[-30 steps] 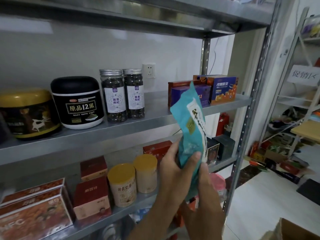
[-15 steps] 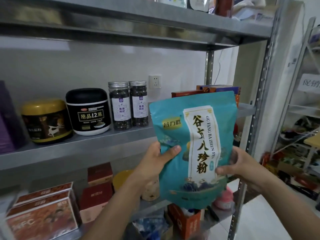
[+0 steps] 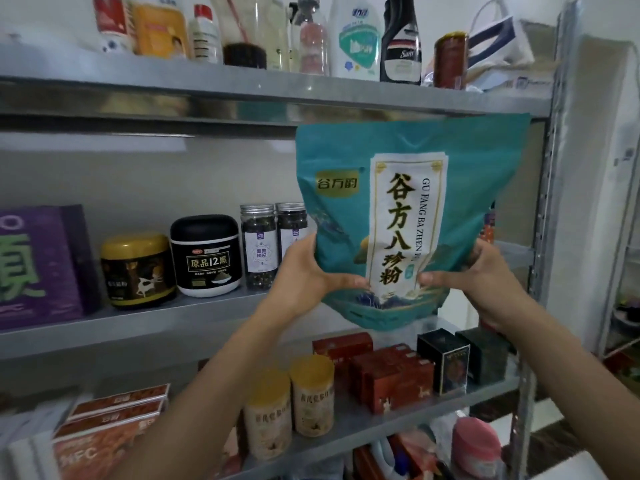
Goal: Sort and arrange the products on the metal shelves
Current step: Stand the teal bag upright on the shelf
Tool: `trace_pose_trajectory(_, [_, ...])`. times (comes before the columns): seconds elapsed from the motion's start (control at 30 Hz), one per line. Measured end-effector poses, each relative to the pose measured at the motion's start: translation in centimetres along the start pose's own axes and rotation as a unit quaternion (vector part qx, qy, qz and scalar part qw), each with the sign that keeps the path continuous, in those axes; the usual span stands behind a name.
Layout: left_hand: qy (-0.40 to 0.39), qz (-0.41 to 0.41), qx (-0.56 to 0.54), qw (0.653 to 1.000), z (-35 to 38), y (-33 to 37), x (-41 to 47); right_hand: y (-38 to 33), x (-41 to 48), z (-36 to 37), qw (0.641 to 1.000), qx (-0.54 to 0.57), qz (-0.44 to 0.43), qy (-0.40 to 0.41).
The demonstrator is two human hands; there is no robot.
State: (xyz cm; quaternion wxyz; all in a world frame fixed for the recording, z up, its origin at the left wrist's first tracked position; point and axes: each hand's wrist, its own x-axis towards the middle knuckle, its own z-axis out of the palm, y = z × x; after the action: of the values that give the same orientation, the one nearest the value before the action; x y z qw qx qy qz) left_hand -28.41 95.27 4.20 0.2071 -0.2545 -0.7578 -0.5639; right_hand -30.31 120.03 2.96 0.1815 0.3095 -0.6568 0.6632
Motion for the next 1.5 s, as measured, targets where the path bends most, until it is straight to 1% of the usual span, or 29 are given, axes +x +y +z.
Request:
trace_pose_trajectory(0.2, [0.068, 0.086, 0.006, 0.994, -0.3, 2.3, 2.7, -4.2, 4.1, -0.8, 0.996, -0.054, -0.073, -0.013])
trace_pose_trajectory(0.3, [0.084, 0.125, 0.023, 0.988, -0.5, 3.1, 3.9, -4.6, 6.0, -0.9, 0.993, -0.061, -0.099, 0.036])
trace_pose_trajectory(0.37, [0.091, 0.155, 0.100, 0.979, -1.1, 3.3, 4.6, -4.5, 7.2, -0.8, 0.987, -0.096, -0.101, 0.081])
trace_pose_trajectory(0.43, [0.099, 0.165, 0.209, 0.959, -2.2, 2.7, 5.5, -4.3, 8.1, -0.7, 0.981, -0.098, -0.137, 0.095])
trace_pose_trajectory(0.5, [0.103, 0.104, 0.321, 0.936, -3.7, 1.6, 6.3, -4.2, 8.9, -0.7, 0.977, -0.061, -0.179, 0.095])
trace_pose_trajectory(0.57, [0.096, 0.047, 0.445, 0.889, -5.3, 0.1, 7.0, -3.9, 10.1, -0.7, 0.977, -0.016, -0.198, 0.081])
trace_pose_trajectory(0.63, [0.068, 0.026, 0.544, 0.836, -6.3, -1.2, 7.6, -3.5, 11.6, -0.5, 0.982, 0.006, -0.175, 0.074])
trace_pose_trajectory(0.7, [0.042, 0.009, 0.599, 0.800, -6.8, -2.2, 8.2, -2.5, 13.1, -0.2, 0.986, 0.002, -0.151, 0.076])
trace_pose_trajectory(0.77, [0.036, -0.005, 0.624, 0.780, -7.1, -2.9, 8.8, -1.3, 14.3, 0.2, 0.987, -0.010, -0.144, 0.071])
trace_pose_trajectory(0.93, [0.033, -0.019, 0.666, 0.745, -7.0, -3.9, 9.8, 1.4, 17.3, 1.2, 0.991, -0.038, -0.118, 0.052])
trace_pose_trajectory(1.1, [0.070, -0.013, 0.697, 0.713, -6.3, -5.7, 10.0, 3.7, 20.6, 2.3, 0.997, -0.047, -0.056, 0.040])
trace_pose_trajectory(1.2, [0.093, 0.000, 0.717, 0.691, -6.2, -6.5, 10.3, 5.3, 22.7, 3.0, 0.999, -0.007, -0.029, 0.045])
trace_pose_trajectory(1.27, [0.107, 0.014, 0.727, 0.678, -6.1, -6.9, 10.3, 6.1, 24.1, 3.3, 0.998, -0.028, -0.009, 0.052])
trace_pose_trajectory(1.37, [0.115, 0.009, 0.721, 0.683, -6.1, -7.4, 10.7, 7.2, 26.3, 3.5, 0.993, -0.110, 0.016, 0.032])
trace_pose_trajectory(1.5, [0.119, 0.014, 0.709, 0.694, -6.2, -7.8, 10.9, 8.4, 28.5, 4.6, 0.989, -0.135, 0.057, -0.003])
